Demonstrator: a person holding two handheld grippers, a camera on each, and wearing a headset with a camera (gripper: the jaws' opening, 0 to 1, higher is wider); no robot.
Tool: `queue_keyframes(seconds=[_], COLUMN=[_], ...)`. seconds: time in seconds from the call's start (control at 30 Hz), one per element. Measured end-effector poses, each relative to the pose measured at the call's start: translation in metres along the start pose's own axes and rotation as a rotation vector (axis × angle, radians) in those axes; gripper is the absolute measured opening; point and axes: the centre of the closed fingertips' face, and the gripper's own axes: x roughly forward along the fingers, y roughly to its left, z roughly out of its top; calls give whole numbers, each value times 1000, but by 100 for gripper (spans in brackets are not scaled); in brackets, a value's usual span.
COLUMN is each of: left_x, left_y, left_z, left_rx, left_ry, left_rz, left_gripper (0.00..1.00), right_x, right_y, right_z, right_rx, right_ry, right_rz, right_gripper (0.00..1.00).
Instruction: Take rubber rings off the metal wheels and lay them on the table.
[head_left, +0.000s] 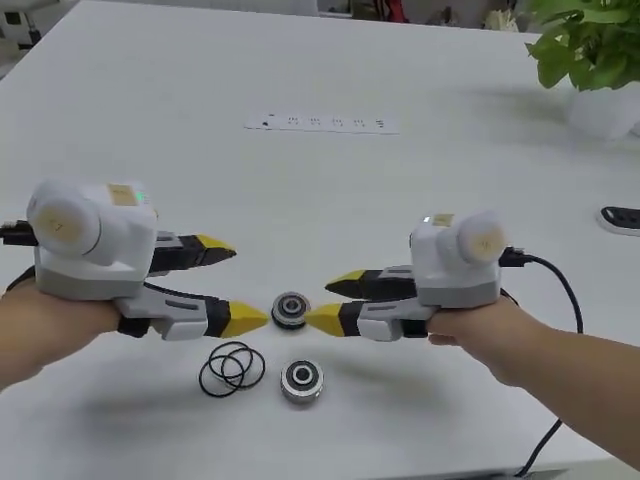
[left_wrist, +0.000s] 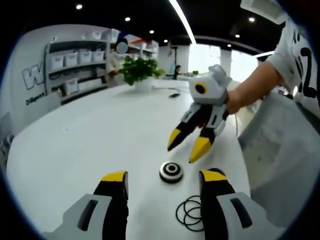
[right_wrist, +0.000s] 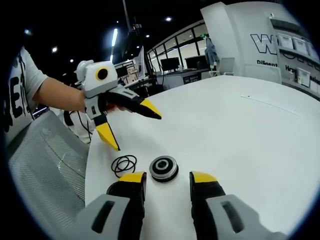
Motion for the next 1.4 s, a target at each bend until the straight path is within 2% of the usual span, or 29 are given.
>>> queue_keyframes(seconds=[0.47,1.03,1.4], left_x=[14,29,35], left_y=[-7,-16,-16], left_z=[-7,-11,-12], left_rx=[-13,-24,-35], left_ry=[26,43,51], left_rz=[-33,-66,-66], left_gripper=[52,46,38], right_x=[9,16,18], right_y=[3,6,6], right_z=[-11,-14,-15], right_rx=[-35,-55,-63], right_ry=[36,45,48], right_rz=[12,21,18], right_gripper=[28,25,22])
